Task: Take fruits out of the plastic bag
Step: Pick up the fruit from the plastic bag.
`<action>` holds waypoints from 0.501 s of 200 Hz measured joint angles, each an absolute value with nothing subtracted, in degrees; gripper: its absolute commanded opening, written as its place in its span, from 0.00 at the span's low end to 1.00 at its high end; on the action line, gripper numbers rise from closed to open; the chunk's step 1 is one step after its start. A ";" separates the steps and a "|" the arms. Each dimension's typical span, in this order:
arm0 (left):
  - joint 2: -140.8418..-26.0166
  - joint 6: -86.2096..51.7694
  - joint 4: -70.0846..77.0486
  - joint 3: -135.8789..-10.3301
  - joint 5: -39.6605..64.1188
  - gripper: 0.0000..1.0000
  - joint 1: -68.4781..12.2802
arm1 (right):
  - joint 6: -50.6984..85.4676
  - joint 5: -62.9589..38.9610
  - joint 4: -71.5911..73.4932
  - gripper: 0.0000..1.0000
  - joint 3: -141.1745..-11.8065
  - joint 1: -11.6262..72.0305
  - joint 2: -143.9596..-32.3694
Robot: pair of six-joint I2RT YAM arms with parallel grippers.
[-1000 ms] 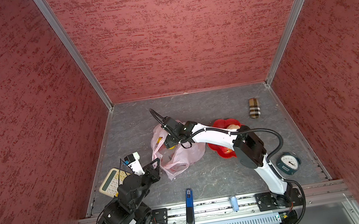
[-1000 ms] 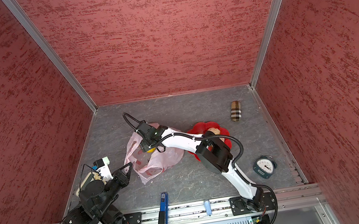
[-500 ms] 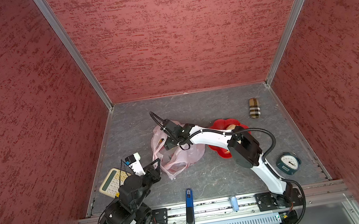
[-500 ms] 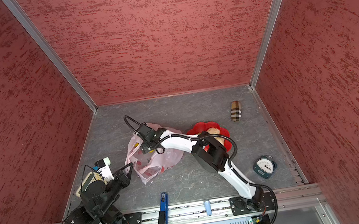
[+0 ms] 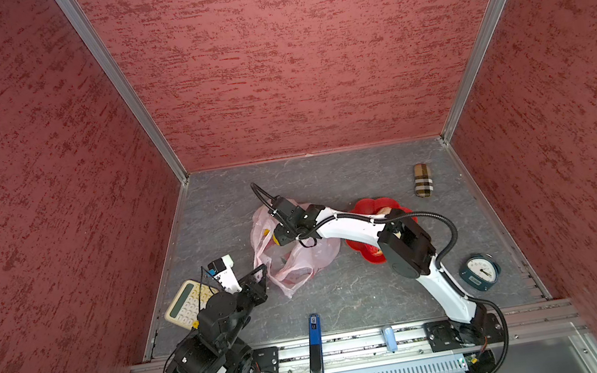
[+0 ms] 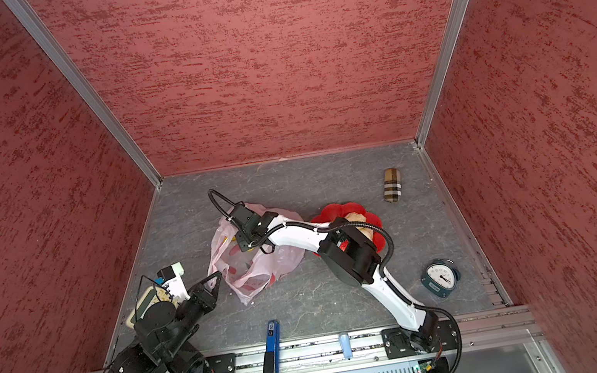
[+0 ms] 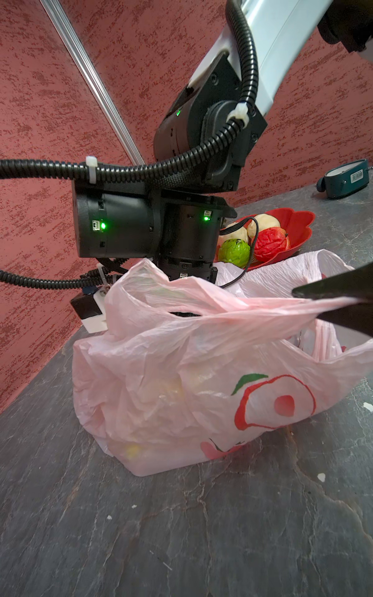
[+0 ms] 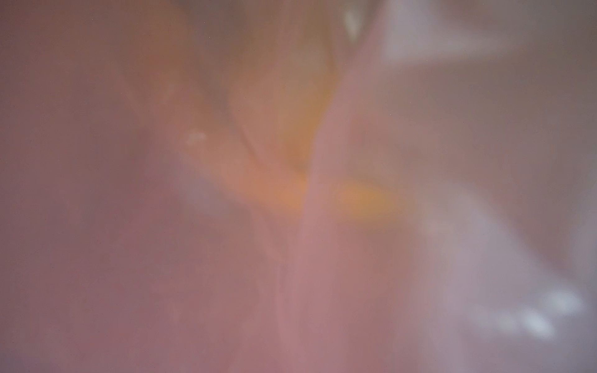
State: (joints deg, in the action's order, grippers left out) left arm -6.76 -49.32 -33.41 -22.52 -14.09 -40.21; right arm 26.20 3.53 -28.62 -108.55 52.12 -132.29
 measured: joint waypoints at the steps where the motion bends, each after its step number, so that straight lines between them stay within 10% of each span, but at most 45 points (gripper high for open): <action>1: -6.76 -49.30 -33.41 -22.52 -14.06 0.00 -40.18 | 26.15 3.49 -28.53 0.40 -108.51 52.12 -132.29; 100: -5.82 -49.74 -33.41 -22.17 -15.11 0.00 -40.21 | 24.25 -1.15 -27.22 0.31 -103.57 52.01 -124.62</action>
State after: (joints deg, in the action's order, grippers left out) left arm -5.82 -49.74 -33.41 -22.17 -15.11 -40.21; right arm 24.25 -1.15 -27.22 -103.57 52.01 -124.62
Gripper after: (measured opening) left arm 0.047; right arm 0.487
